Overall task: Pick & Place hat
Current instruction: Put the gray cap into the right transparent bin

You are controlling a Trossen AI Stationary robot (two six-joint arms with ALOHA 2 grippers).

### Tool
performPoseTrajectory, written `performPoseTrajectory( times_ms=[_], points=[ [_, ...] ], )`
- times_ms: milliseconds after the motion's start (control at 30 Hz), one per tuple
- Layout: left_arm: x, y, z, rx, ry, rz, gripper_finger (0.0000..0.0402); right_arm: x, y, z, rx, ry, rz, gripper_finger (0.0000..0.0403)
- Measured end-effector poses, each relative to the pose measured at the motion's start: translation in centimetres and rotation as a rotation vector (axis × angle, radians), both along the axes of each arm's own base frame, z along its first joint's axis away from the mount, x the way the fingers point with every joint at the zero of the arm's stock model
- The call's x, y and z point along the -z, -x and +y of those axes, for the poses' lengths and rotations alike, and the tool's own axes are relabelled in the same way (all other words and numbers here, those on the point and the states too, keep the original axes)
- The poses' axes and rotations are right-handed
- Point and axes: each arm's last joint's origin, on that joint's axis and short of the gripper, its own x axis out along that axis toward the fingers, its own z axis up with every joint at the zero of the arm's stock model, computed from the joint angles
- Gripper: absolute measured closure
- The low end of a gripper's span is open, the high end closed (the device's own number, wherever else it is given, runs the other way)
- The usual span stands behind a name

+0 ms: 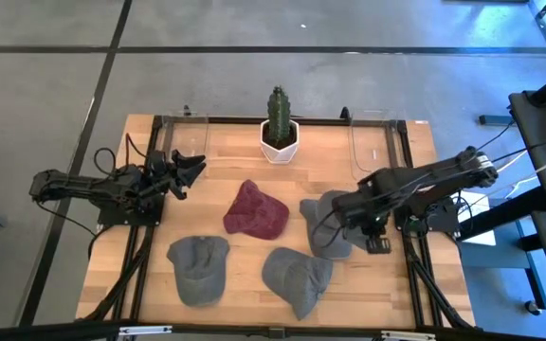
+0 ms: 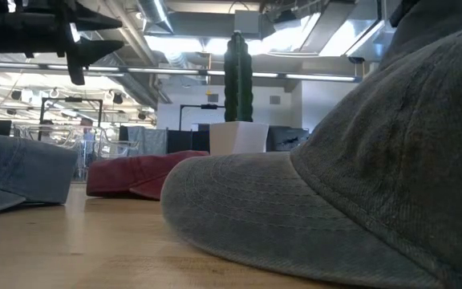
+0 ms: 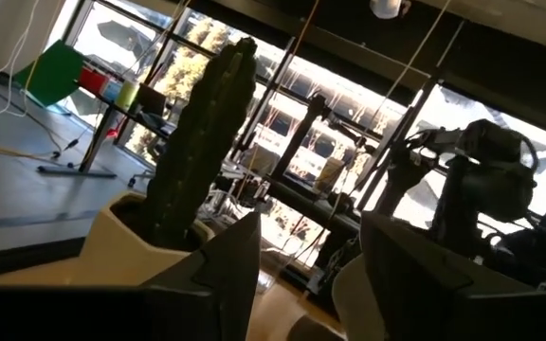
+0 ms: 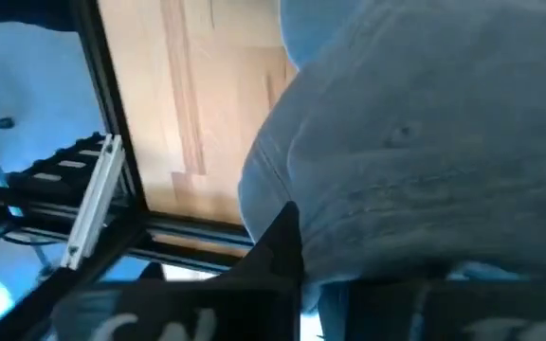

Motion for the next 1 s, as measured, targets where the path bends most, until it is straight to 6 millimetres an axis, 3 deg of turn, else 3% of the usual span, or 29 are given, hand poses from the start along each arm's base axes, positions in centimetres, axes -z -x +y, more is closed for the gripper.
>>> performPoseTrajectory(
  times_ms=[300, 533, 667, 767, 1000],
  points=[
    [0.2, -0.3, 0.0, -0.008, 0.002, 0.026, 0.0226, 0.1, 0.0, -0.4, -0.014, 0.206, -0.058, 0.0392],
    [0.3, -0.3, 0.0, -0.020, -0.031, 0.047, 0.0226, 0.0, -0.2, -0.9, -0.165, 0.389, -0.132, 0.0392],
    [0.3, -0.3, 0.0, -0.021, -0.034, 0.048, 0.0226, 0.0, -0.2, -1.2, -0.177, 0.394, -0.136, 0.0392],
    [0.3, -0.3, 0.1, -0.041, -0.029, 0.049, 0.0226, -0.6, 0.2, -1.9, -0.165, 0.411, -0.161, 0.0392],
    [0.3, -0.3, 0.2, -0.082, -0.051, 0.066, 0.0226, -2.5, 1.8, -4.1, -0.219, 0.629, -0.261, 0.0392]
  ],
)
